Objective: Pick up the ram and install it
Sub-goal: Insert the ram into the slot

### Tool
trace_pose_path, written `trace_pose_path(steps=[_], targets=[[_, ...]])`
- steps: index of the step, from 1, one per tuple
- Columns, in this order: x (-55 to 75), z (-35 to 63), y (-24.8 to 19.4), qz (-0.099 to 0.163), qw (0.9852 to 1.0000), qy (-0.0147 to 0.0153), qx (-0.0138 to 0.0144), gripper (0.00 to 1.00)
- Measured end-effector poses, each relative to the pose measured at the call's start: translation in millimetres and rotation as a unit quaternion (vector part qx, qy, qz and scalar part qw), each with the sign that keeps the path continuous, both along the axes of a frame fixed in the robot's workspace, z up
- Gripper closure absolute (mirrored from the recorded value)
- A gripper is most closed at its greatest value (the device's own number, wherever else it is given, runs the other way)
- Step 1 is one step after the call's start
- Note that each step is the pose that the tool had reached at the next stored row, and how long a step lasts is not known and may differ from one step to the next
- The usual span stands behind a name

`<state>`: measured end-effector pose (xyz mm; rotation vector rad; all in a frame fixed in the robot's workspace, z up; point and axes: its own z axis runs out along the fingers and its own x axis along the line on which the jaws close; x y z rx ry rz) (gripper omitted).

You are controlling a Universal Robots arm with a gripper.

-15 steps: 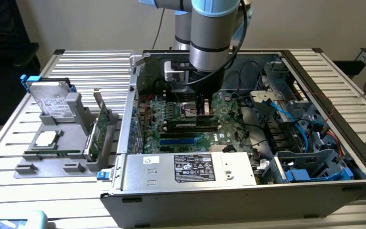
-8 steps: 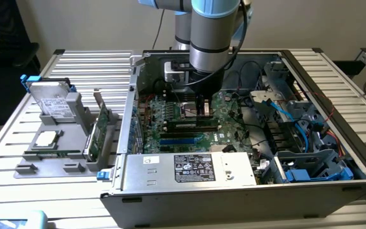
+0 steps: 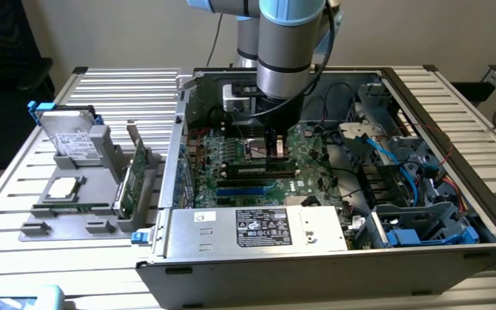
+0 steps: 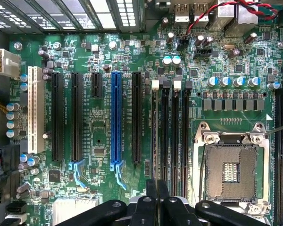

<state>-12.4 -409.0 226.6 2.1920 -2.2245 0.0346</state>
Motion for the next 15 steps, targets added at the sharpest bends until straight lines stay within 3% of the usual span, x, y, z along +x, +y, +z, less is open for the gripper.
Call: trace_pose_path(steps=[15], targets=[[-1.0, -0.4, 0.0, 0.0, 1.0, 0.0, 0.0, 0.87]])
